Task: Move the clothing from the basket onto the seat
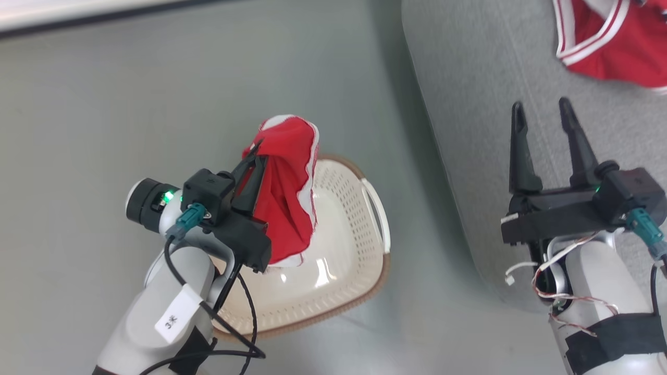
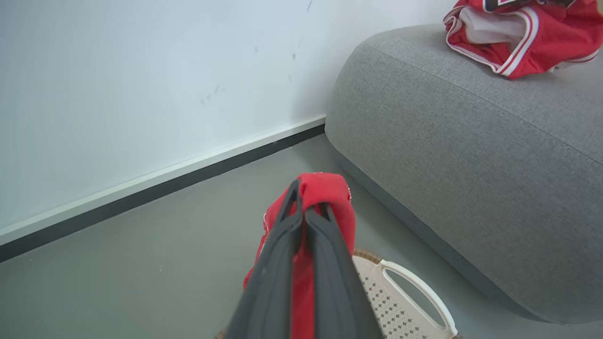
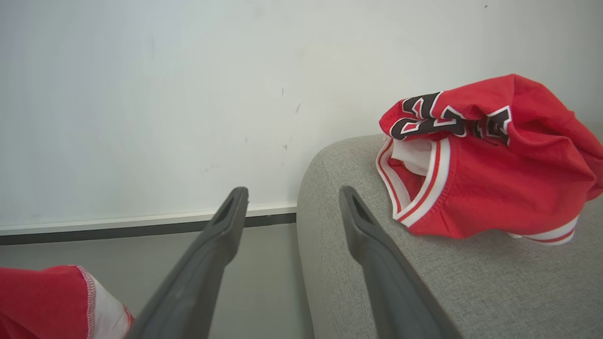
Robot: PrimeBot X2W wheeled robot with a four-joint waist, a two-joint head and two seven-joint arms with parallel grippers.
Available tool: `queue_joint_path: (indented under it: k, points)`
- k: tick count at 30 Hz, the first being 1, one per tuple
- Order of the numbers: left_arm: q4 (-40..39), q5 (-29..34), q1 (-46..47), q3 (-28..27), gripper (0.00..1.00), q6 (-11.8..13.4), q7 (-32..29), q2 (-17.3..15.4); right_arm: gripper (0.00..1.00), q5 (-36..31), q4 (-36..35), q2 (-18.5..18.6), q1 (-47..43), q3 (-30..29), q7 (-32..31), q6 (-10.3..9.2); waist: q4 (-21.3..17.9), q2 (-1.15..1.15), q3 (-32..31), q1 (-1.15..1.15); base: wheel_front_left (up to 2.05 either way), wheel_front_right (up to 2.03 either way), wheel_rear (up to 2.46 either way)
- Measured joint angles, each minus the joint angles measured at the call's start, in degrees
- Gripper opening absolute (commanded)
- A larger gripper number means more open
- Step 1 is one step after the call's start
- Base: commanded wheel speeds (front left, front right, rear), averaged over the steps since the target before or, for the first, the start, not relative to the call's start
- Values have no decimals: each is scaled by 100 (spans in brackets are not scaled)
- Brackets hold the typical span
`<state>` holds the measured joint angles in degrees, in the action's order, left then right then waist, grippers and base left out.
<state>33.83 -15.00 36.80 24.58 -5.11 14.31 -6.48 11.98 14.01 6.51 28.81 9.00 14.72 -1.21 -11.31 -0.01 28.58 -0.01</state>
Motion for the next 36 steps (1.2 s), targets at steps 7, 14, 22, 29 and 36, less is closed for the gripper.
queue_joint_path:
  k: [7, 14, 22, 29, 36]
  points:
    - [-259, -132, -117, -52, 0, -49, 0, -73, 100, -49, 163, -7, -162, 32, 0, 32, 160, 0, -612, 1, 0, 0, 0]
    - [-457, -202, -386, -68, 0, -97, 0, -102, 100, -54, 346, -12, -416, 77, 0, 101, 271, 0, -1227, 0, 0, 0, 0]
    - [-521, -265, -810, -38, 0, -119, 0, -192, 100, -83, 526, -9, -827, 143, 0, 175, 343, 0, -1924, 0, 0, 0, 0]
    - [-655, -310, -1189, 70, 0, -145, 0, -188, 100, -194, 659, -7, -1218, 495, -1, 388, 371, 0, -2522, 0, 0, 0, 0]
    - [-961, -319, -1303, 237, 0, -148, -10, -133, 100, -236, 684, -46, -1316, 887, -1, 563, 390, 0, -2962, 0, 0, 0, 0]
